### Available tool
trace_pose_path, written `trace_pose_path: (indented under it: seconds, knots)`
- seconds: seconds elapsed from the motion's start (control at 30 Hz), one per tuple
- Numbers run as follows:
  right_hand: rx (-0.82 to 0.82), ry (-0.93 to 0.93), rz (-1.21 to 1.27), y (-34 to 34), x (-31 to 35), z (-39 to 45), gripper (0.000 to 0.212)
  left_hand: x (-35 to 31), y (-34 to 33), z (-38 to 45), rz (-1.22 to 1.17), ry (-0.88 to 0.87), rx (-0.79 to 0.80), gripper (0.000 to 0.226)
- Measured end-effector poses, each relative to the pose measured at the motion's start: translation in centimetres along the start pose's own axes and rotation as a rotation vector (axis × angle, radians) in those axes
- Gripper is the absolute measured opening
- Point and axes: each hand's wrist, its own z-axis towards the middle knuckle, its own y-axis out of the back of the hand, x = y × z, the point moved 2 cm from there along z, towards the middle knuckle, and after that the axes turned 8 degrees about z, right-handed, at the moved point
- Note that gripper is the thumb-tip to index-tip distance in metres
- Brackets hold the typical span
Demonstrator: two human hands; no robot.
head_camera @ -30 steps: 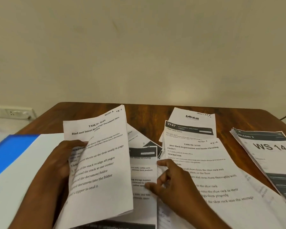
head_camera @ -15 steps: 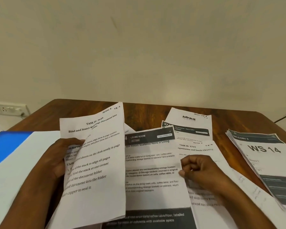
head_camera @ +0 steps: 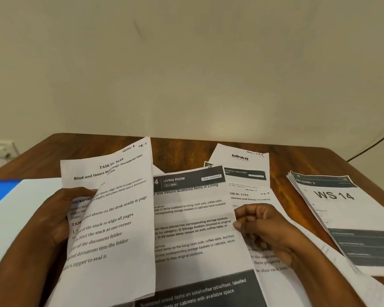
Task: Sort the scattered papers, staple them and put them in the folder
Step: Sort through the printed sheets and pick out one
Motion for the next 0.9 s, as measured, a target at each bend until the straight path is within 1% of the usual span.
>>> trace_pose_path:
  seconds: [0.07,0.13,0.17,0.23,0.27,0.33,0.37,0.43,0.5,0.6,0.73,0.9]
  knots:
    - [-0.022,0.004,0.009,0.1,0.0,0.0,0.017,0.1,-0.8,-0.3,-0.010,0.018,0.008,0.022]
    - [-0.054,0.013,0.078,0.0,0.1,-0.1,0.016,-0.3,-2.3,-1.8,-0.013,0.032,0.060,0.019]
    - [-0.078,0.025,0.120,-0.1,0.1,0.0,0.016,-0.5,-3.2,-2.3,0.005,-0.001,0.072,0.024]
    - [-0.141,0.071,0.202,-0.3,0.3,0.0,0.017,-0.9,-4.7,-3.1,0.188,-0.089,0.096,0.047]
    - [-0.173,0.098,0.234,-0.4,0.4,0.0,0.018,-1.1,-5.7,-3.6,0.242,-0.126,0.110,0.043]
    - [-0.217,0.137,0.272,-0.3,0.4,0.2,0.019,-0.8,-7.7,-4.4,0.299,-0.152,0.117,0.024]
    - [-0.231,0.145,0.284,-0.3,0.3,0.4,0.019,-0.5,-8.7,-4.9,0.310,-0.163,0.117,0.021]
    - [-0.240,0.162,0.294,-0.1,0.2,0.4,0.020,0.2,-10.1,-5.3,0.297,-0.198,0.076,0.025]
    - [-0.231,0.173,0.273,-0.1,0.1,0.5,0.019,0.7,-11.0,-5.5,0.309,-0.258,0.044,0.019]
    - [-0.203,0.187,0.234,-0.3,0.1,0.3,0.018,1.4,-11.8,-5.7,0.312,-0.320,0.062,0.016]
    - [-0.162,0.148,0.211,-1.3,0.0,0.2,0.020,2.2,-12.5,-6.0,0.270,-0.367,0.090,0.025]
    - [-0.120,0.117,0.151,-2.3,-0.6,0.1,0.020,2.8,-12.9,-6.2,0.274,-0.388,0.125,0.027]
